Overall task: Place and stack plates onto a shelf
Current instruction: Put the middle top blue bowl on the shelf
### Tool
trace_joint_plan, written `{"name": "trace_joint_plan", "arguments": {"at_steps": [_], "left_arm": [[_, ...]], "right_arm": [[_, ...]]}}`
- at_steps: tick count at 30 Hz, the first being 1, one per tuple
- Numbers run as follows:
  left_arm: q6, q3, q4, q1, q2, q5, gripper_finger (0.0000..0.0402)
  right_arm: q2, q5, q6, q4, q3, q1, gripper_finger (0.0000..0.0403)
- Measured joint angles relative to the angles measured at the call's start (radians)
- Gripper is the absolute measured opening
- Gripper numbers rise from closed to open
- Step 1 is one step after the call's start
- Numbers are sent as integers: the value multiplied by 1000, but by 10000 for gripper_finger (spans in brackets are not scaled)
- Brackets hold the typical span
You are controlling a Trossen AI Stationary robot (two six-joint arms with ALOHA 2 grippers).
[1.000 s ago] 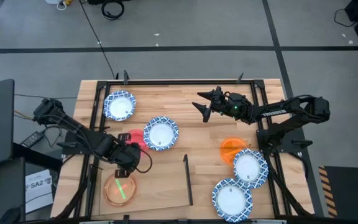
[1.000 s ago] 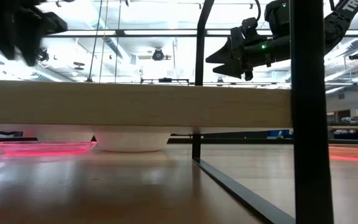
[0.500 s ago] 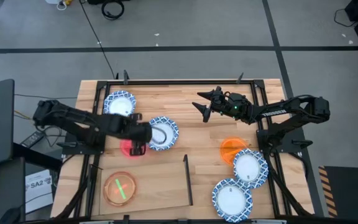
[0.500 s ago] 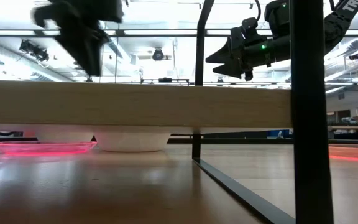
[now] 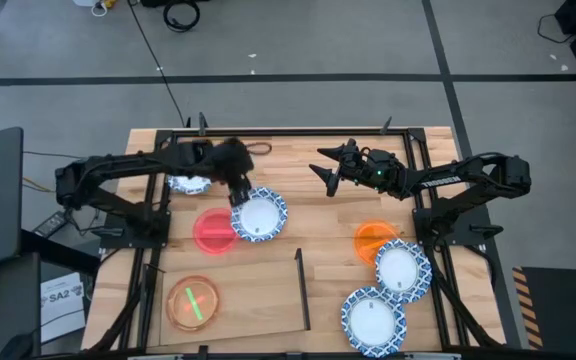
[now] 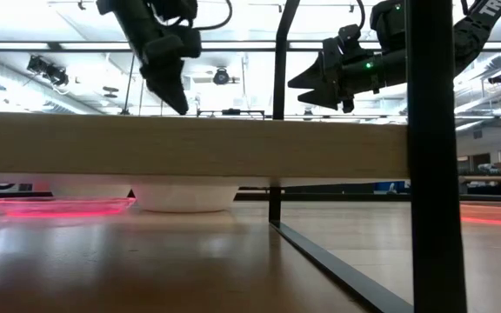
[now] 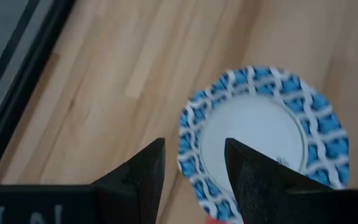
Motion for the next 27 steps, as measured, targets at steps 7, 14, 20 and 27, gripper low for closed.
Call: {"name": "trace_joint_plan", "arguments": {"at_steps": [7, 14, 20, 27], "left_arm": [[0, 2, 55, 83, 48, 81, 173], [4, 1, 62, 90, 168, 112, 173], [55, 1, 71, 90, 278, 117, 173], [79, 1, 71, 90, 360, 119, 173]], "right_arm": [[0, 0, 0, -2, 0, 0, 300], [0, 0, 0, -3, 0, 0, 300], [0, 0, 0, -3, 0, 0, 300], [0, 0, 0, -4, 0, 0, 300]]}}
